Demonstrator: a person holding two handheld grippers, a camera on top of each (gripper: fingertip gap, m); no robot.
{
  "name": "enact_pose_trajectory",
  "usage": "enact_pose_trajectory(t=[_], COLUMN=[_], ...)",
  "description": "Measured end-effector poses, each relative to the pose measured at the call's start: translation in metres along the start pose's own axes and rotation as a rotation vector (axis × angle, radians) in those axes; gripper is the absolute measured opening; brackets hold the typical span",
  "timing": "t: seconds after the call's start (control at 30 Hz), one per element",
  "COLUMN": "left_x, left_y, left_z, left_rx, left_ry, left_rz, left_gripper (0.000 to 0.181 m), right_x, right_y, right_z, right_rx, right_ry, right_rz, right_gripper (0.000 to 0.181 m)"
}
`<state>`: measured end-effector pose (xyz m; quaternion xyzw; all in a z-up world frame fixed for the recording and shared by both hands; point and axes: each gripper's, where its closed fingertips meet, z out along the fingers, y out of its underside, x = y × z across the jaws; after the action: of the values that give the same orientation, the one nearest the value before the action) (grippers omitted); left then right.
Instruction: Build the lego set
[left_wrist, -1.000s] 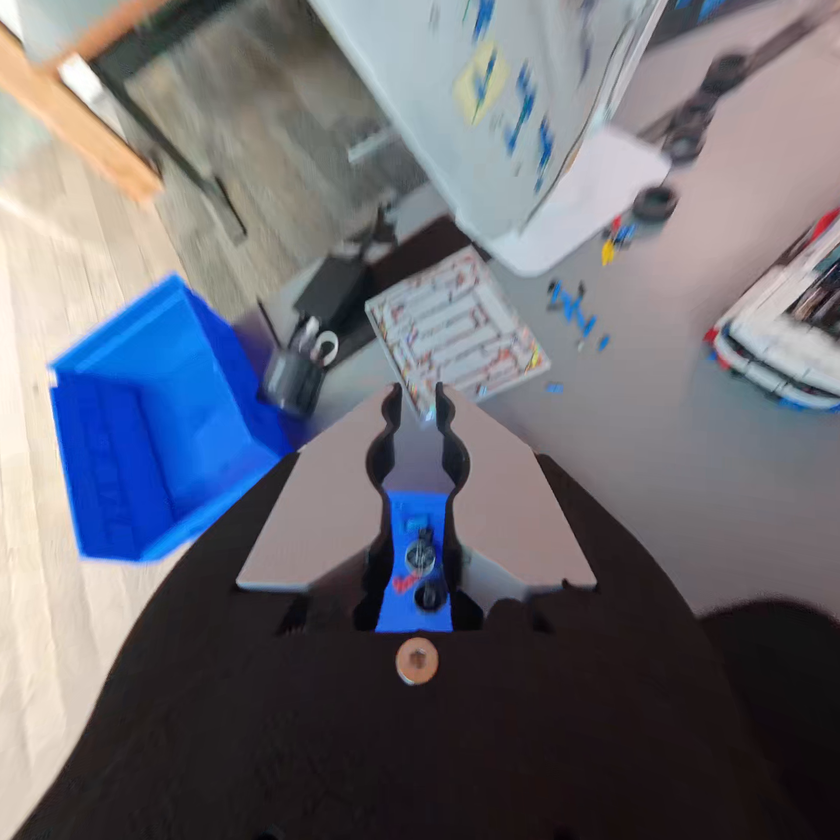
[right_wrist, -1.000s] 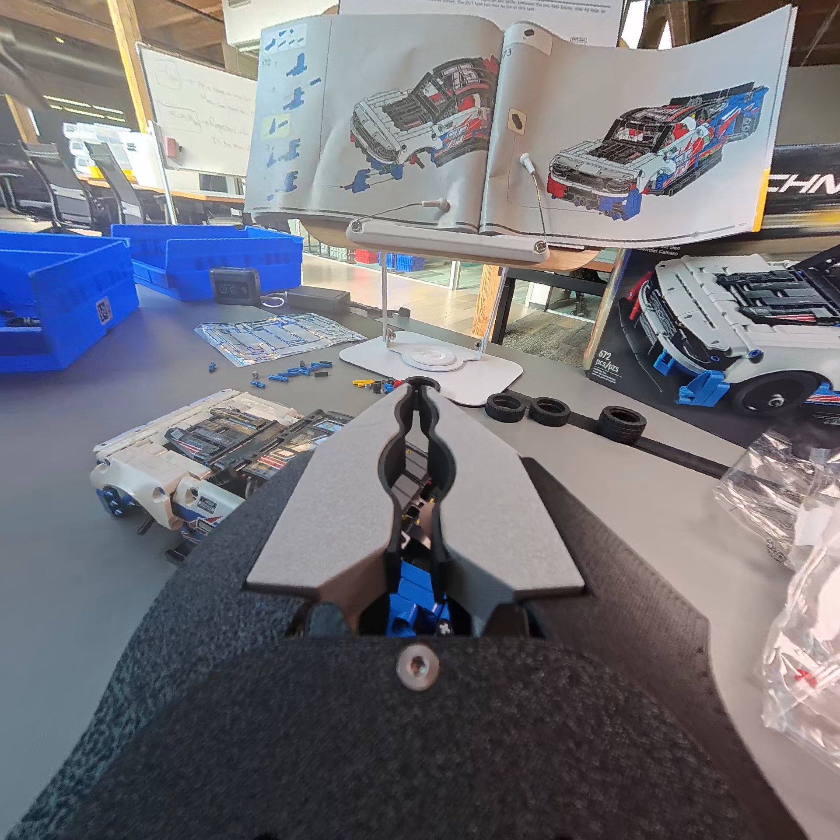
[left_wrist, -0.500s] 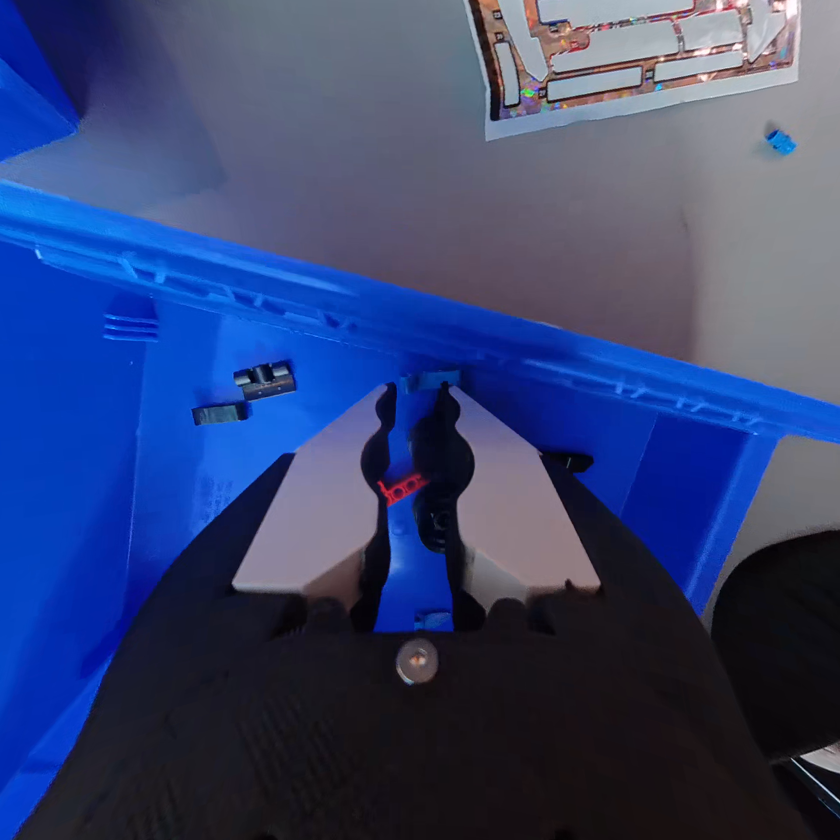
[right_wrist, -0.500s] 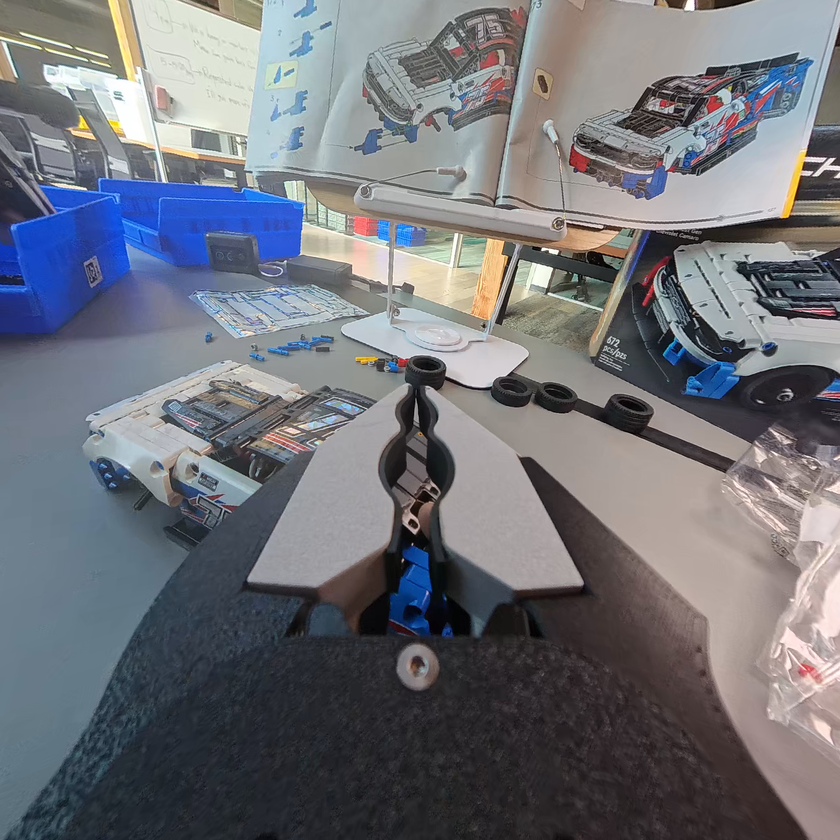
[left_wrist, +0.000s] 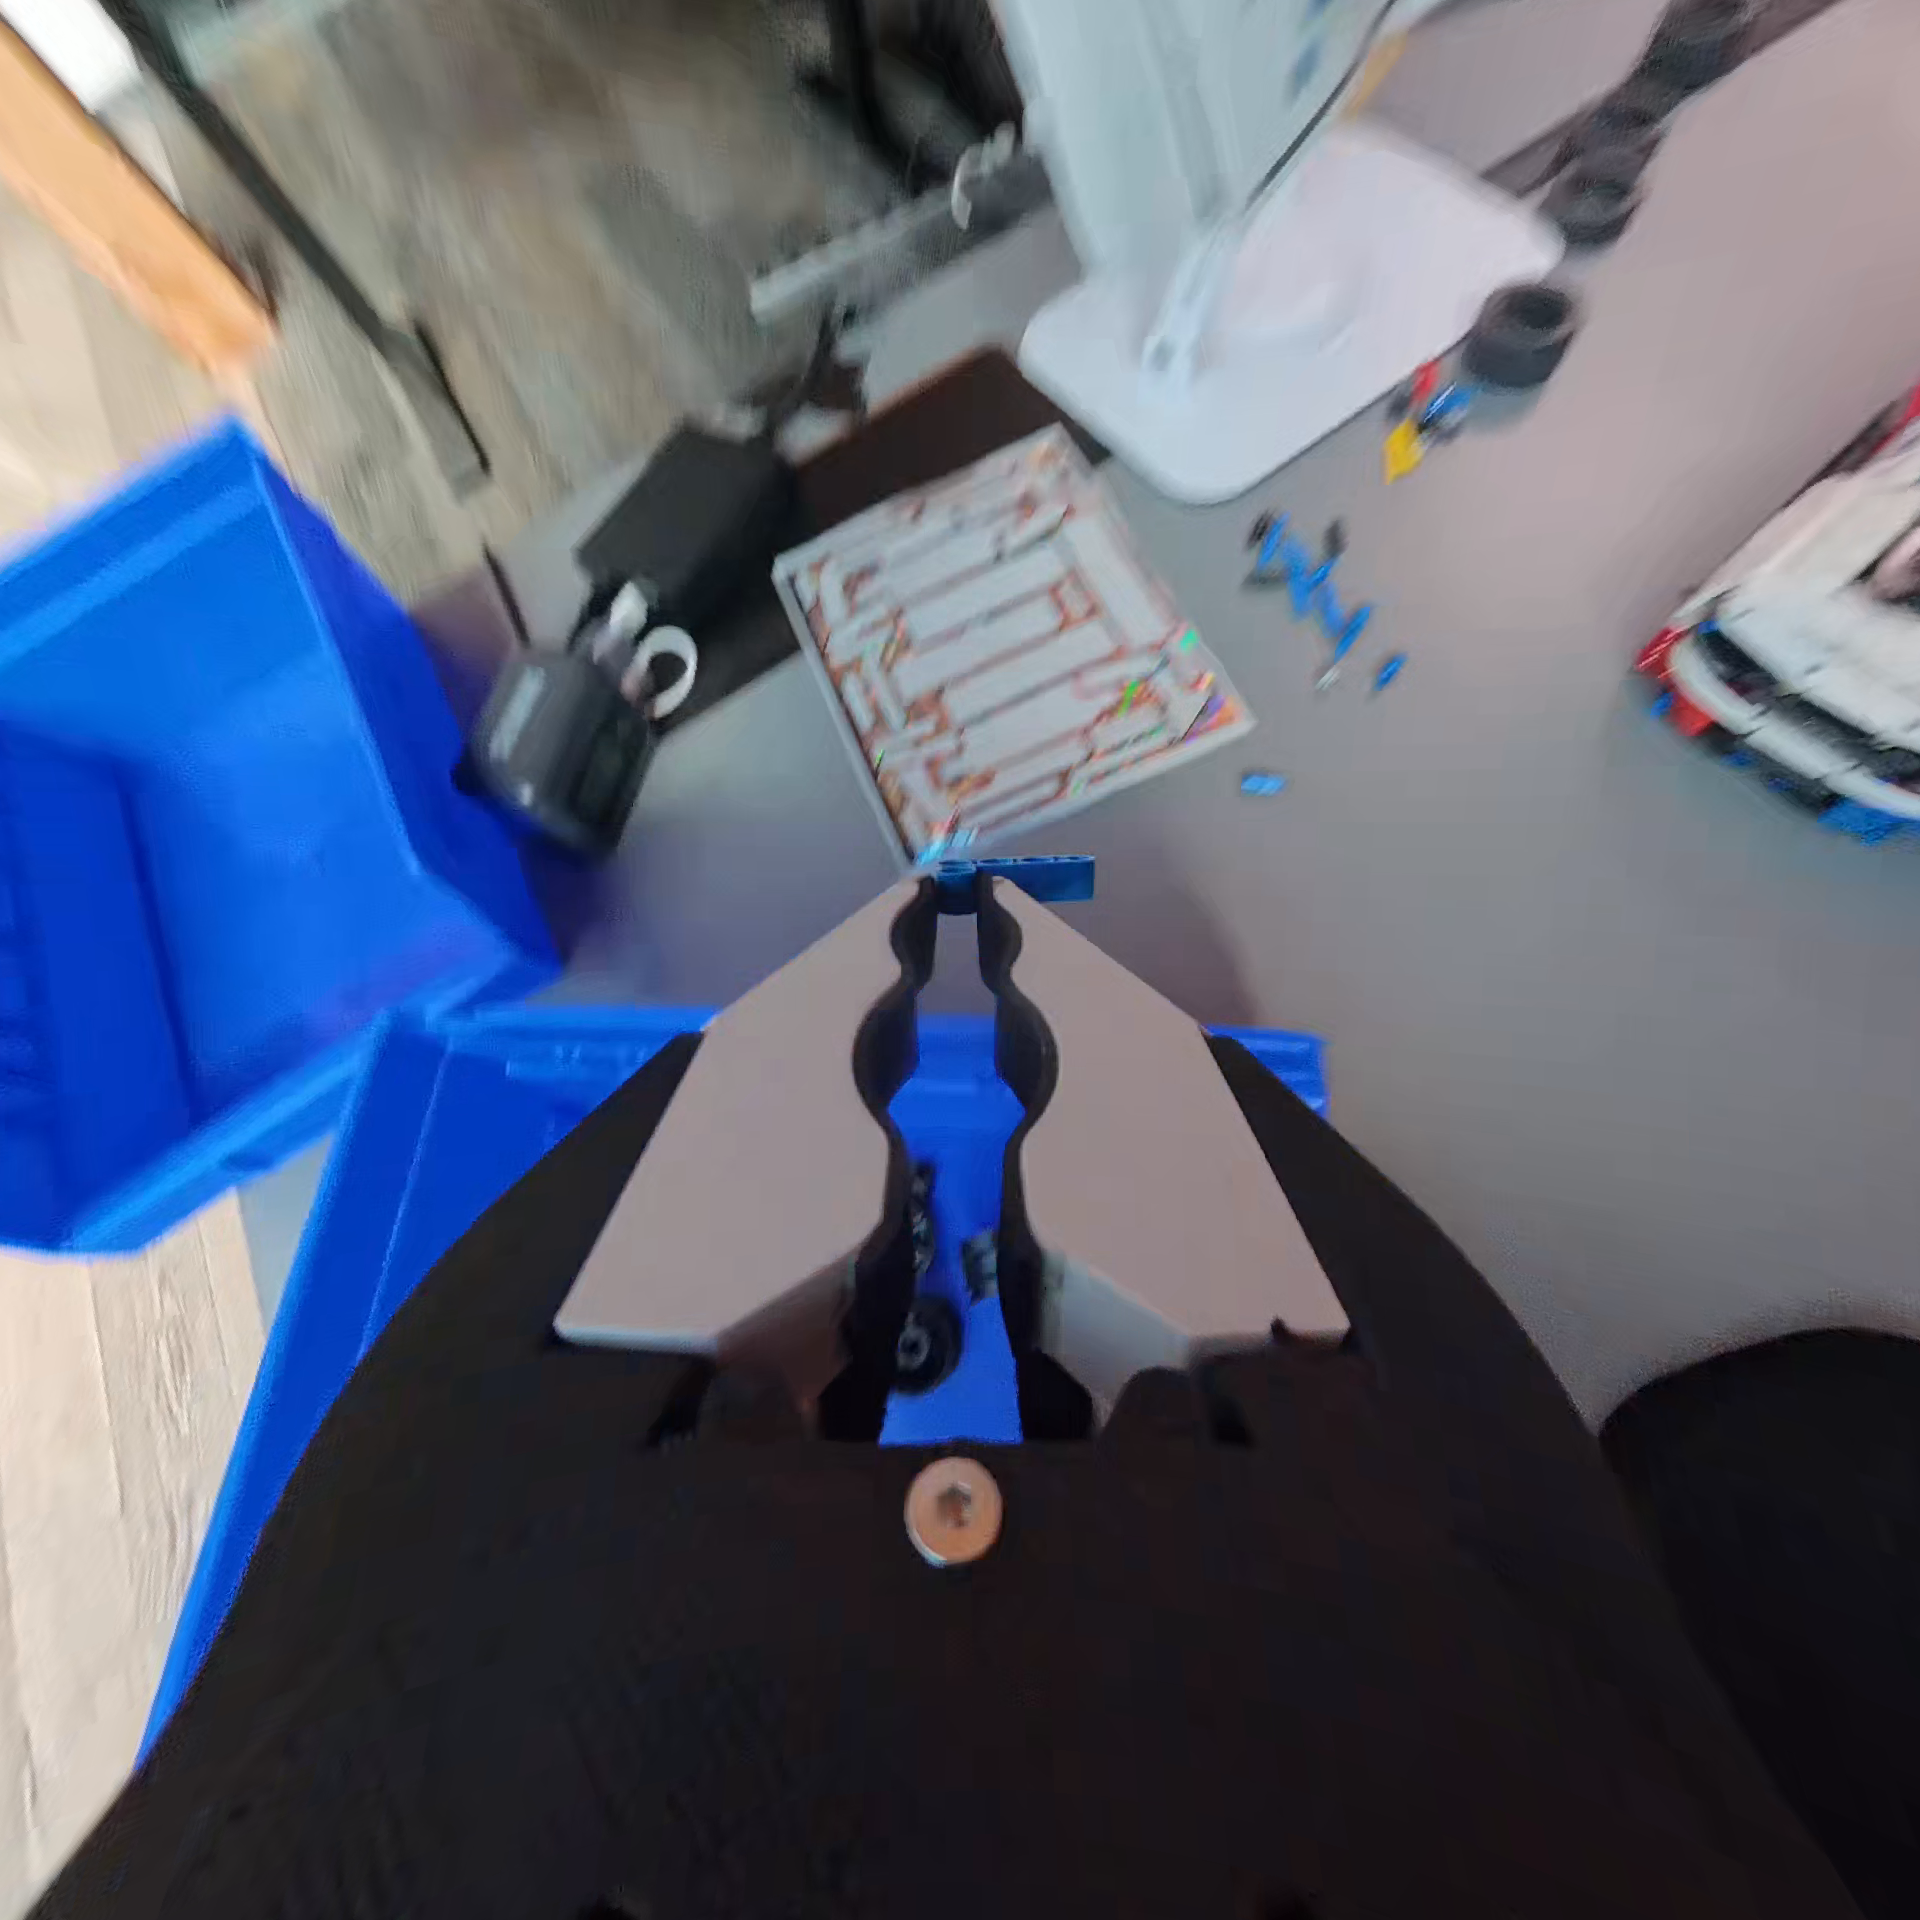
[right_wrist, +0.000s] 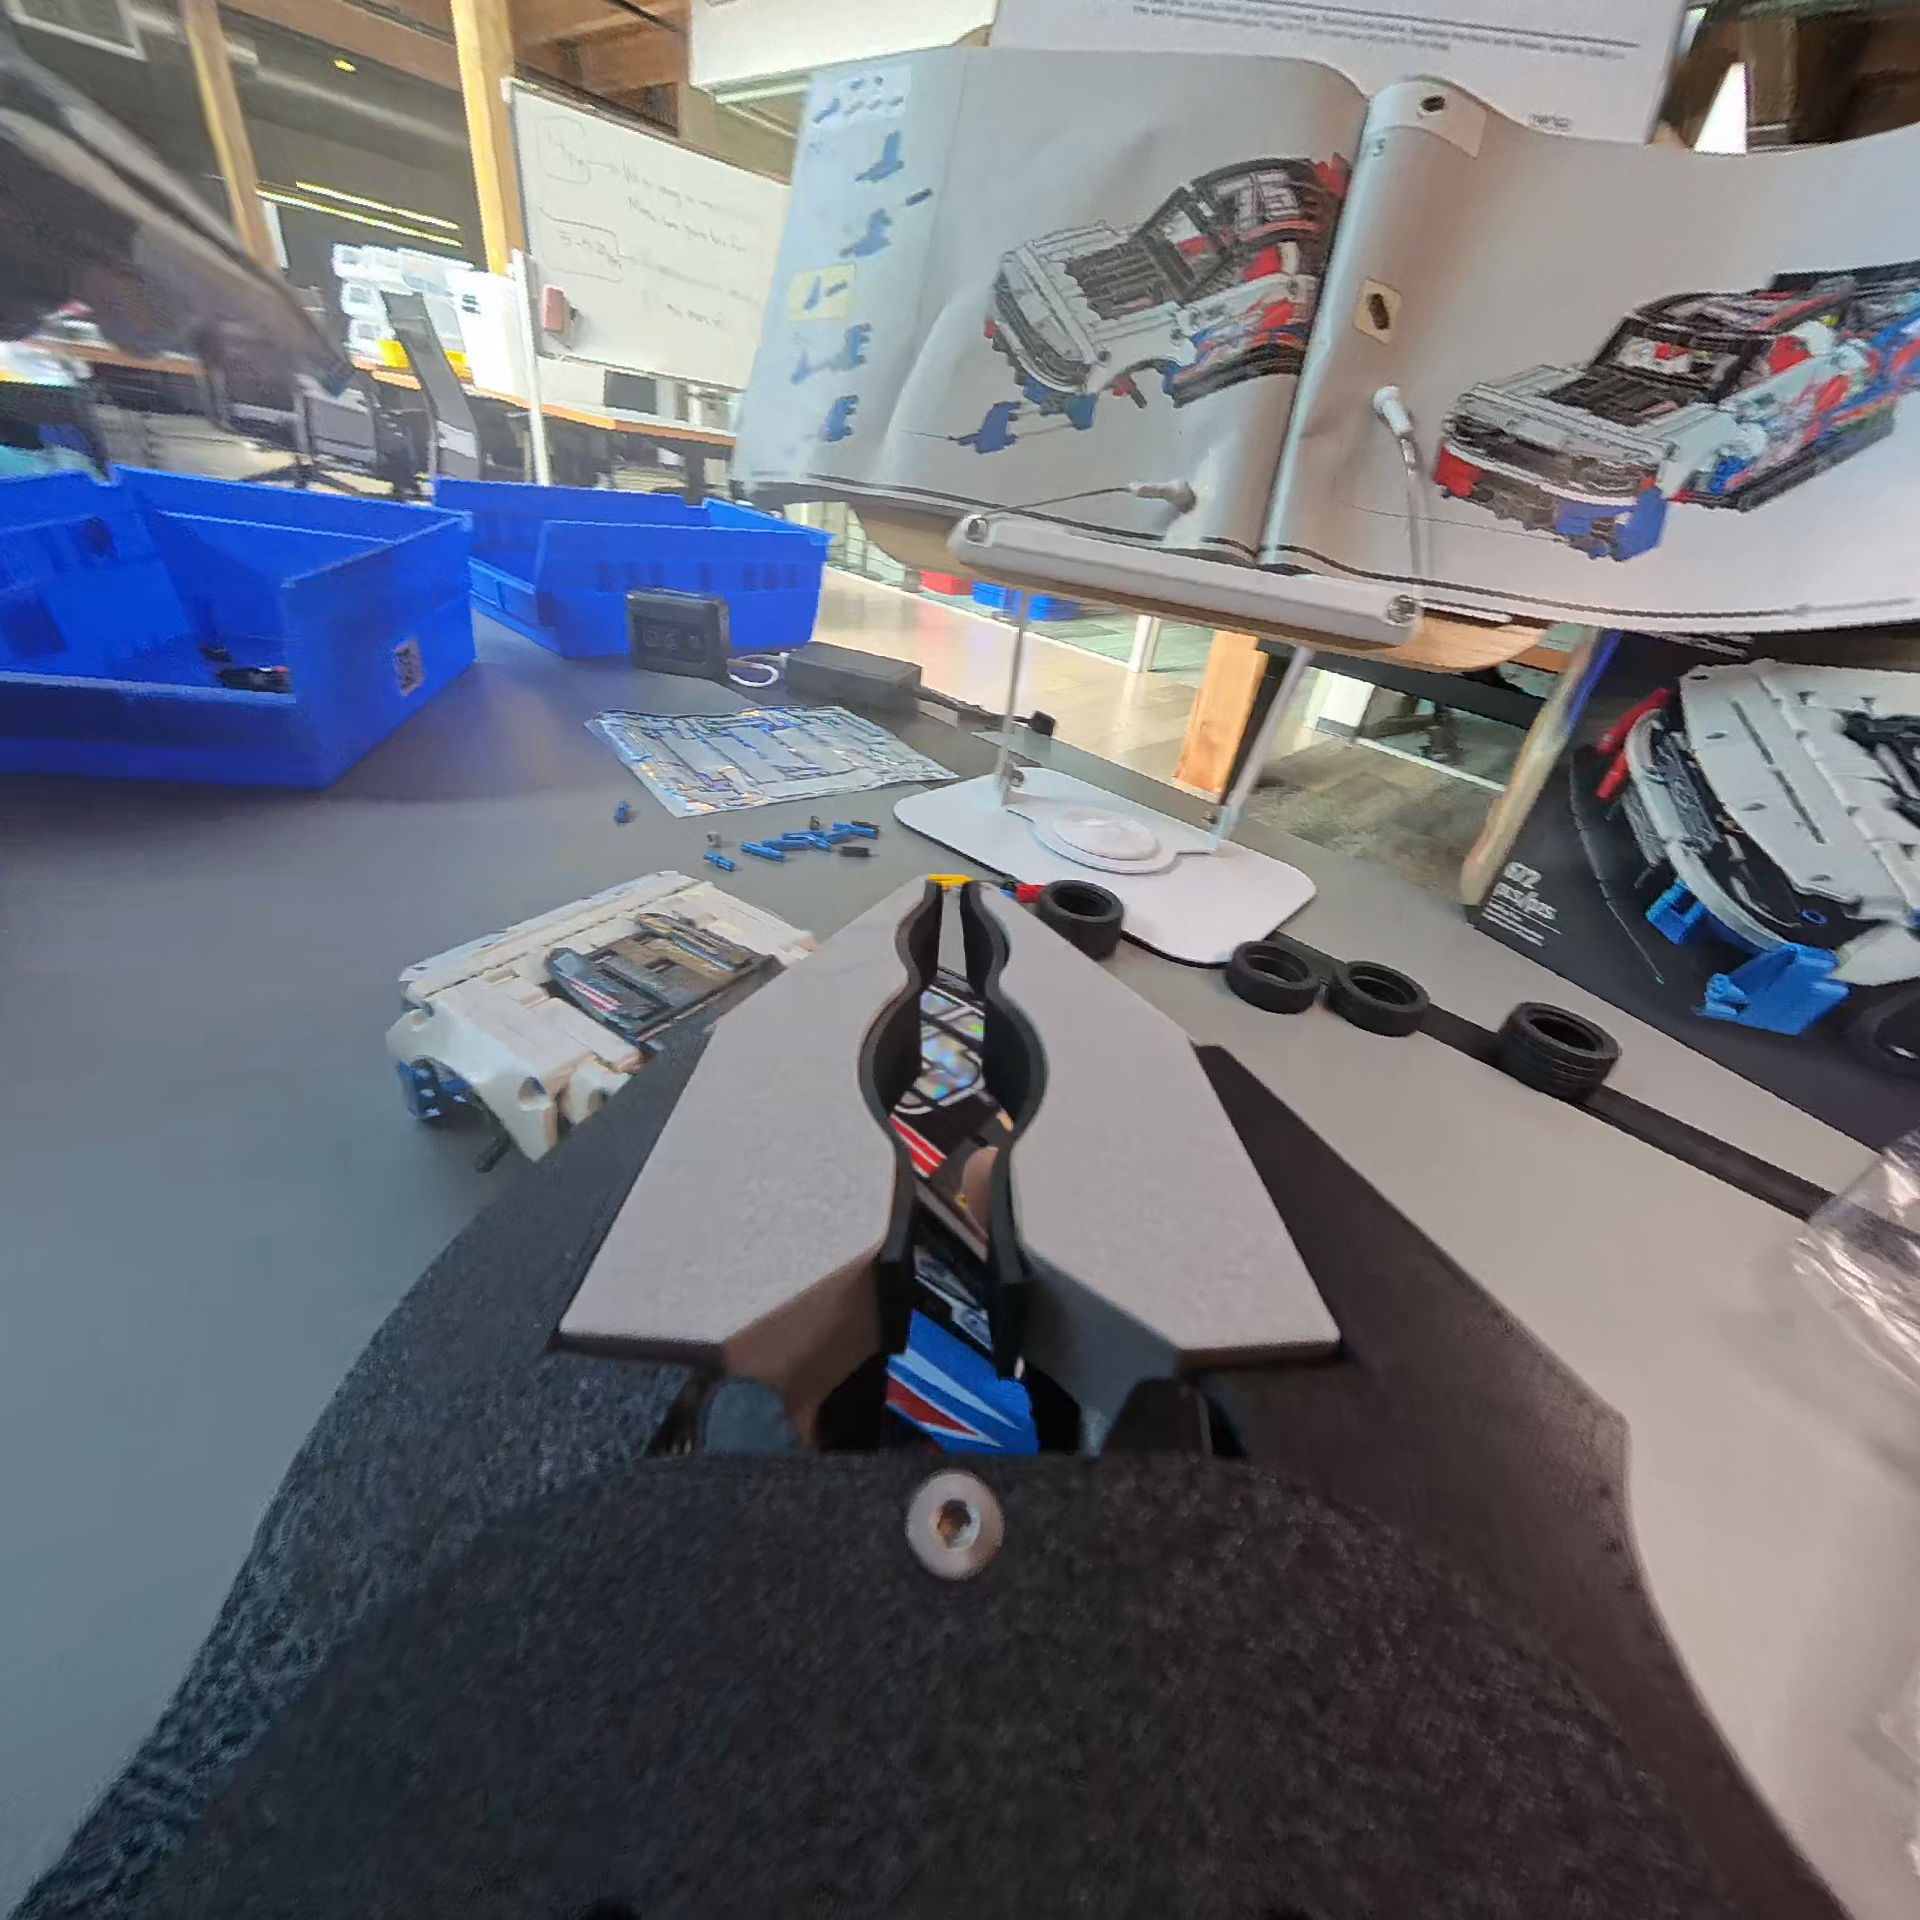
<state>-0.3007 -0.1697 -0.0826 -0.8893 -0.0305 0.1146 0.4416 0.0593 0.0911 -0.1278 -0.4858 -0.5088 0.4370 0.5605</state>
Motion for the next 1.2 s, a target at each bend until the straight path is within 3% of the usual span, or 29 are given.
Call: enact_pose_trajectory(t=[0.03, 0.13, 0.2, 0.3, 0.37, 0.47, 0.6, 0.83, 0.97, 1.07, 1.2], left_x=[0.029, 0.128, 0.189, 0.26, 0.289, 0.318, 0.334, 0.339, 0.322, 0.244, 0.089], left_y=[-0.026, -0.072, -0.078, -0.072, -0.071, -0.068, -0.06, -0.046, -0.027, -0.015, 0.023], left_z=[-0.01, -0.027, -0.023, 0.0, 0.009, 0.014, 0.012, 0.016, 0.011, -0.008, -0.05], left_rx=[0.13, 0.471, 0.607, 0.67, 0.697, 0.71, 0.704, 0.646, 0.519, 0.458, 0.221], left_ry=[0.013, 0.019, 0.024, 0.112, 0.161, 0.229, 0.291, 0.365, 0.467, 0.283, -0.089], left_rz=[0.069, 0.213, 0.254, 0.253, 0.248, 0.268, 0.283, 0.26, 0.155, 0.094, -0.037], left_gripper=[0.005, 0.006, 0.006, 0.005, 0.005, 0.005, 0.005, 0.008, 0.032, 0.031, 0.028], right_x=[-0.014, -0.06, -0.086, -0.123, -0.146, -0.163, -0.169, -0.166, -0.139, -0.106, -0.079], right_y=[-0.004, -0.027, -0.044, -0.054, -0.054, -0.044, -0.037, -0.021, 0.028, 0.07, 0.099], right_z=[0.002, 0.009, 0.012, 0.013, 0.012, 0.014, 0.015, 0.012, -0.022, -0.057, -0.077], right_rx=[-0.007, -0.028, -0.045, -0.13, -0.204, -0.282, -0.284, -0.335, -0.588, -0.77, -0.905], right_ry=[-0.066, -0.25, -0.333, -0.465, -0.555, -0.587, -0.559, -0.54, -0.542, -0.51, -0.473], right_rz=[0.009, 0.062, 0.061, 0.092, 0.133, 0.13, 0.096, 0.032, -0.088, -0.145, -0.167], right_gripper=[0.001, 0.006, 0.01, 0.024, 0.036, 0.037, 0.01, 0.005, 0.005, 0.005, 0.005])
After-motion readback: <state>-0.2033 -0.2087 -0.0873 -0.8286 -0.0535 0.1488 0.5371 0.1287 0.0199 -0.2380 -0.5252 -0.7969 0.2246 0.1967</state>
